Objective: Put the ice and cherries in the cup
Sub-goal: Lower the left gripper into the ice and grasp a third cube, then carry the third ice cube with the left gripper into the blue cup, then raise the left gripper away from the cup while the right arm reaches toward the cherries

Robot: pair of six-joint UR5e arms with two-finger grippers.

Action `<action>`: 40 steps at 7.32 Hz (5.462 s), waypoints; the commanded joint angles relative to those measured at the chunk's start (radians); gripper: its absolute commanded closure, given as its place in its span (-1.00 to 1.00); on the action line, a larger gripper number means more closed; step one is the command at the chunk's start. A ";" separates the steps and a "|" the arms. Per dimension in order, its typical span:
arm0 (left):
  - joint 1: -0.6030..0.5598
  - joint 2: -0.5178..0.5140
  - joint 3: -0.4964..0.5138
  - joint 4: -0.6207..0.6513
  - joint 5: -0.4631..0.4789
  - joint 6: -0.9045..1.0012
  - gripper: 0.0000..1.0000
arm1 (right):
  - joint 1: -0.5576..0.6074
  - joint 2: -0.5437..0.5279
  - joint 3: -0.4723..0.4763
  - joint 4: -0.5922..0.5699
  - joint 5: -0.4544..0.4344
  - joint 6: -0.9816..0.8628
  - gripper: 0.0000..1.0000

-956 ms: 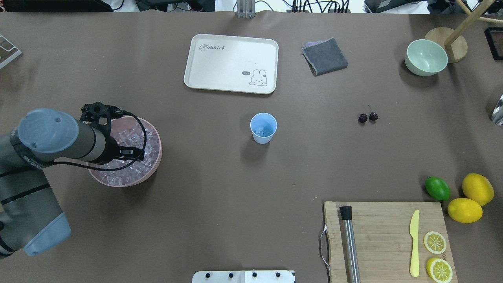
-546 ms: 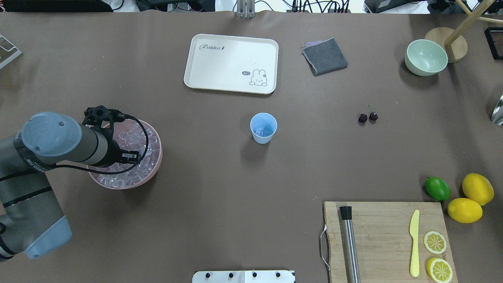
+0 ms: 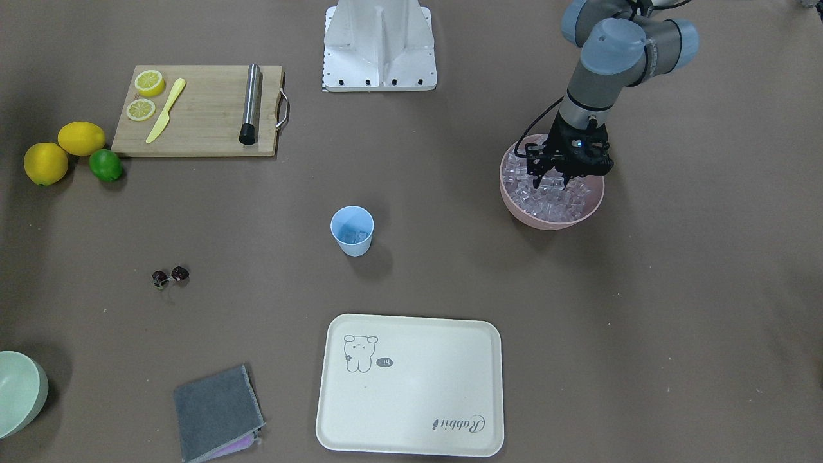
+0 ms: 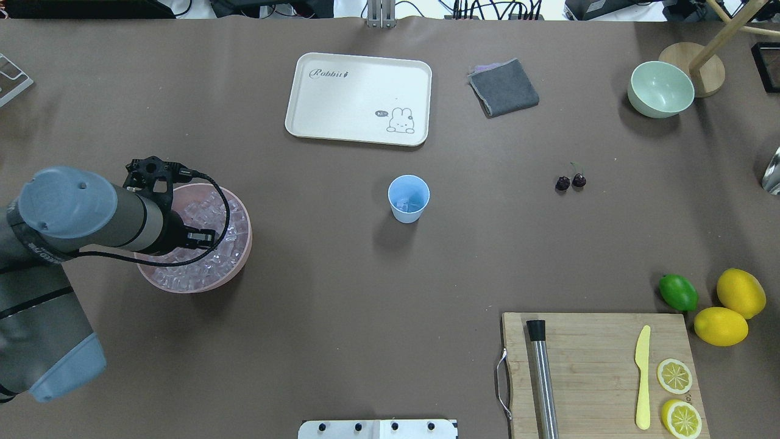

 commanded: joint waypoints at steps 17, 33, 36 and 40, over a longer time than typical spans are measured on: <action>0.103 -0.801 0.579 0.072 0.151 0.102 0.12 | 0.002 -0.004 -0.067 0.000 -0.001 -0.007 -1.00; -0.257 -0.348 0.286 0.015 -0.148 0.257 -0.97 | -0.559 0.383 -0.138 0.204 -0.283 0.742 -0.81; -0.254 -0.331 0.279 0.011 -0.146 0.254 -0.97 | -0.644 0.365 -0.161 0.271 -0.379 0.743 -0.96; -0.246 -0.340 0.279 0.009 -0.145 0.252 -0.97 | -0.672 0.305 -0.170 0.290 -0.423 0.734 -0.95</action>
